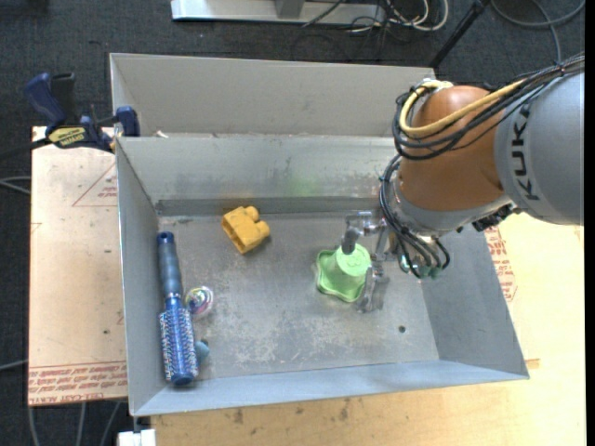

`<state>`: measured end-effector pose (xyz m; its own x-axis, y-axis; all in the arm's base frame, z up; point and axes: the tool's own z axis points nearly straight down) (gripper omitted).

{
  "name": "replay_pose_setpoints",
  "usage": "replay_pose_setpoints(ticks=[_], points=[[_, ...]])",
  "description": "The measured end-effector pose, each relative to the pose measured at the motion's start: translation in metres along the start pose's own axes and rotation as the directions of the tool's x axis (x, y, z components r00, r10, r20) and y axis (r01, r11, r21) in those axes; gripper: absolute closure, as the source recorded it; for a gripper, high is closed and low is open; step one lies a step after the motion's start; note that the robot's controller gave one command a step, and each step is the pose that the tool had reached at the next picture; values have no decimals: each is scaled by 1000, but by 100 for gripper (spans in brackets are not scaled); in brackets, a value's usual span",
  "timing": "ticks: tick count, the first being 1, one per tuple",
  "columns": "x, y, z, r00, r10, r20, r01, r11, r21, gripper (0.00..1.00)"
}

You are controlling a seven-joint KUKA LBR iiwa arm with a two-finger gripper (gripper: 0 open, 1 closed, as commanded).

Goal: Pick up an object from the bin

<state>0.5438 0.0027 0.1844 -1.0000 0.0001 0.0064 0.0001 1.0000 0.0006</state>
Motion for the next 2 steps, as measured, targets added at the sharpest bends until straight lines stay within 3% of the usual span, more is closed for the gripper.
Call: replay_pose_setpoints(ticks=[1, 2], points=[[-52, -64, 46, 989, -148, 8, 148, 989, 3, 0], [-61, -11, 113, 935, -354, 8, 354, 935, 4, 0]])
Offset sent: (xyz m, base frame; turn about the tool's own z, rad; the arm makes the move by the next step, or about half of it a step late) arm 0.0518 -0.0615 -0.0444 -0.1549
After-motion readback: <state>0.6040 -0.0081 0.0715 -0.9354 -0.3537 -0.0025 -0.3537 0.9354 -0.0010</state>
